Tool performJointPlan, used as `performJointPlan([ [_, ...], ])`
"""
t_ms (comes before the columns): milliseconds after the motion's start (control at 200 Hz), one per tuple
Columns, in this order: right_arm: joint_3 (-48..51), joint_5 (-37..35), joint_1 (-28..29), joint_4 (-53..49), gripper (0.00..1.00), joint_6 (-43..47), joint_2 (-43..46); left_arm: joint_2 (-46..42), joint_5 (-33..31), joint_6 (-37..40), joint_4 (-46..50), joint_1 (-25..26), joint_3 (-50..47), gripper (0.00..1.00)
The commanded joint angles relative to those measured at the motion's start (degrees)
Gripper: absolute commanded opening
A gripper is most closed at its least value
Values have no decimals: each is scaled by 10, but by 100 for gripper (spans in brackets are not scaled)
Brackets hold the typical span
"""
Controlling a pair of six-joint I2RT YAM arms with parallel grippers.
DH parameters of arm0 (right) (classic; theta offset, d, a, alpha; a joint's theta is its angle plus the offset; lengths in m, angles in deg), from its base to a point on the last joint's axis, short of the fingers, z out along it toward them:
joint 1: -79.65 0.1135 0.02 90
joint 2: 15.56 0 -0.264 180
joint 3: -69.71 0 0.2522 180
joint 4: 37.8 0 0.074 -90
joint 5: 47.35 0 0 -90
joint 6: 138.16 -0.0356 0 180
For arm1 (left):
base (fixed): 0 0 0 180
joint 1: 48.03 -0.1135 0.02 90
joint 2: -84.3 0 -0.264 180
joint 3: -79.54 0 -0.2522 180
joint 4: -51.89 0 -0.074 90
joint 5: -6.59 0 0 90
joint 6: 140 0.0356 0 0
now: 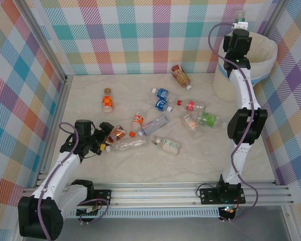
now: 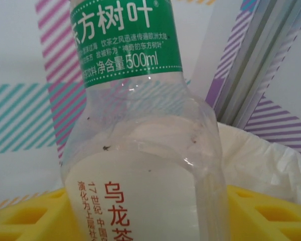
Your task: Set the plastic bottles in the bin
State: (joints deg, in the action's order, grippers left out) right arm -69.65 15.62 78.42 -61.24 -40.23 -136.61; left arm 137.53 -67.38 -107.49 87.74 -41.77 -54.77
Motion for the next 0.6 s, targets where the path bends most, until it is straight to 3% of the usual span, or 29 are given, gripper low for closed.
performJointPlan([
  [0, -53, 58, -6, -77, 70, -61, -9, 6, 9, -7, -14, 0, -13, 100],
  [175, -110, 129, -12, -174, 79, -100, -21, 9, 4, -30, -9, 3, -15, 100],
  [315, -117, 163, -12, -208, 85, -118, -5, -8, -39, -48, 5, 31, -14, 100],
  [490, -113, 190, -12, -237, 91, -130, 26, -4, -113, -82, 19, 114, -6, 100],
  [595, -80, 256, -11, -256, 100, -151, 69, 13, -159, -120, 8, 180, 0, 100],
])
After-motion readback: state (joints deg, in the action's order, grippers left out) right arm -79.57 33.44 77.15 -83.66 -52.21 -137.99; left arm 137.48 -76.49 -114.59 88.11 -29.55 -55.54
